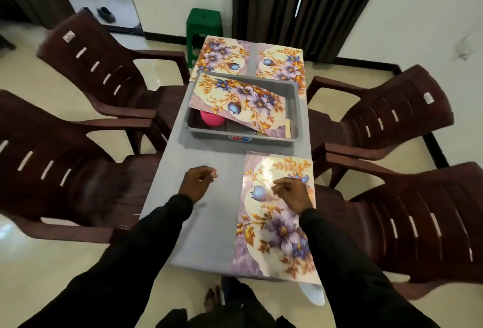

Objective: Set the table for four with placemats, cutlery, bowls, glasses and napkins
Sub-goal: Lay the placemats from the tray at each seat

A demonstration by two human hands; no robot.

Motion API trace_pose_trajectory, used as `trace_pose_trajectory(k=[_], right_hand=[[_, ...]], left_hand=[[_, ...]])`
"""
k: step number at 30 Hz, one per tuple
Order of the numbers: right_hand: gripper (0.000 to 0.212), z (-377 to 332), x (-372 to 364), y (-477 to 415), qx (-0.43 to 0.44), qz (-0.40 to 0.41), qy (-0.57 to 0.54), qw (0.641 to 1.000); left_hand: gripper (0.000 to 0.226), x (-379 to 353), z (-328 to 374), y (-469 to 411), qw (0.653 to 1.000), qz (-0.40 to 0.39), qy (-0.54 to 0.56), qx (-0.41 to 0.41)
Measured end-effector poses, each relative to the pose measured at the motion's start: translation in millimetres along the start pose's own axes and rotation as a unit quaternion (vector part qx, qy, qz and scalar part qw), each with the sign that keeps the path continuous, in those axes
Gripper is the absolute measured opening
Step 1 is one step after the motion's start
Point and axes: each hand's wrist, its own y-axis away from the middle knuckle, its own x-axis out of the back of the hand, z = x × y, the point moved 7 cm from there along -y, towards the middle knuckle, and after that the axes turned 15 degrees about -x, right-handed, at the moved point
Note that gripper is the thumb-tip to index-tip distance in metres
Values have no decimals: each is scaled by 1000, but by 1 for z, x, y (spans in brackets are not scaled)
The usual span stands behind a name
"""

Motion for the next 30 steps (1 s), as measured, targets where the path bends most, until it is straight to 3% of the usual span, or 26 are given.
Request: trace_pose_trajectory(k=[5,10,12,15,20,25,30], right_hand=[[26,-53,10,-82,-37,2,-157,987],[23,-90,21,-152,-38,-8,-197,980],[22,-101,24,-175,-37,-13,-202,979],[23,-109,29,-201,-36,-3,-187,982],[16,-111,39,-238,-69,16,-174,982],[10,-102,50,-269,-100,40,-134,985],[13,-105,55,-287,-118,100,-56,986]], left_hand=[[10,44,-22,-74,992,65,74,81],[14,77,-41,-155,970,162,116,142],[5,85,-42,-186,960,194,128,158],[20,87,-50,-224,944,228,142,192],[12,86,-67,-274,938,213,172,214],[17,93,-68,-302,960,185,81,193],[9,112,-94,-287,957,168,76,224]])
